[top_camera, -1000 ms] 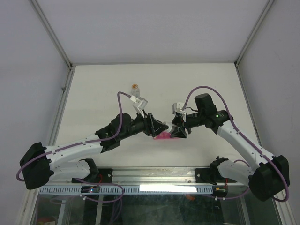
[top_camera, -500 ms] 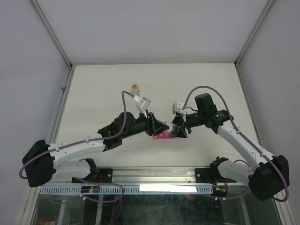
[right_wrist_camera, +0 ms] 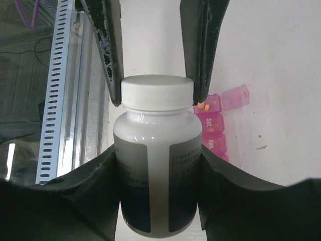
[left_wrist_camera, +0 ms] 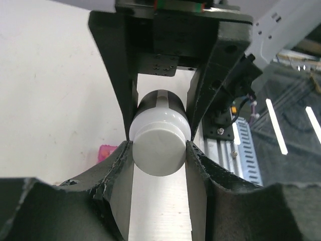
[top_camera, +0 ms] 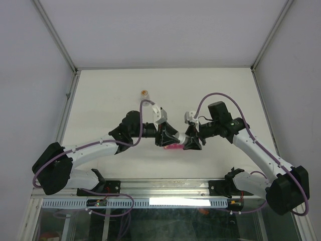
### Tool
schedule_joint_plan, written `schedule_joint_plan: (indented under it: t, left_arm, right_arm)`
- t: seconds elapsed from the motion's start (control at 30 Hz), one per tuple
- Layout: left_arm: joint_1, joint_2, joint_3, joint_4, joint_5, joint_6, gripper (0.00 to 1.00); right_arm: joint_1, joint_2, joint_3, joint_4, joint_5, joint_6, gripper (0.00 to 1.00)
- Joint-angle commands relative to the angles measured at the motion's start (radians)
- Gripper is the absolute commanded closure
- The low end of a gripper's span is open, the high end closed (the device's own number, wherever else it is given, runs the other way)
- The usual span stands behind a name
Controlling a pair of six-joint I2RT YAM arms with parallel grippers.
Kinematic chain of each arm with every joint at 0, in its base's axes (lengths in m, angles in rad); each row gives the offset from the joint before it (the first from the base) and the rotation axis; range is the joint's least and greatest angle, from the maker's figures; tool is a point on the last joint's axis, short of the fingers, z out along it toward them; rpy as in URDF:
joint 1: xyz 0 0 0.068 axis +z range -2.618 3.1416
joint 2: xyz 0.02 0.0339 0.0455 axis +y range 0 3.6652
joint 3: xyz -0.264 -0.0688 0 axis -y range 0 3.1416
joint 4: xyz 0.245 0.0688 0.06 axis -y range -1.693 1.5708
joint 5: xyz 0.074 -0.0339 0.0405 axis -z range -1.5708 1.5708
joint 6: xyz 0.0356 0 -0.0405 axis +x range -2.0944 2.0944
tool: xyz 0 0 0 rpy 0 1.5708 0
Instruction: Sort the pills into containers
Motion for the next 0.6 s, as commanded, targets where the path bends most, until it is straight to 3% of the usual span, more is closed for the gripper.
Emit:
schedule_joint_plan:
  t: [0.0,0.13,0.23,0.27,0.33,0.4,0.57]
  left_arm:
    - [-0.011,0.087,0.062,0.064,0.349,0.296,0.89]
    - [-0.009,0.09,0.095,-0.002,0.335,0.531,0.87]
    - [0.001,0.07,0.094,0.004,0.275,0.558,0.77]
    - [0.004,0.059,0.091,0.015,0.249,0.54,0.68]
    - [0.004,0.028,0.064,0.083,0.148,0.453,0.3]
    - [0.005,-0.024,0.002,0.177,0.041,0.373,0.04]
    - [0.013,-0.198,-0.147,0.252,-0.119,0.207,0.01]
  right_arm:
    - [0.003,-0.013,0.035,0.082,-0.032,-0.014,1.0]
    - [0.002,-0.012,0.034,0.078,-0.029,-0.021,1.0]
    - [0.002,-0.011,0.031,0.073,-0.03,-0.032,1.0]
    - [0.001,-0.011,0.031,0.071,-0.03,-0.035,1.0]
    - [0.0,-0.012,0.031,0.065,-0.033,-0.046,1.0]
    - [-0.004,-0.014,0.031,0.059,-0.037,-0.056,1.0]
    - [-0.013,-0.023,0.031,0.046,-0.046,-0.07,1.0]
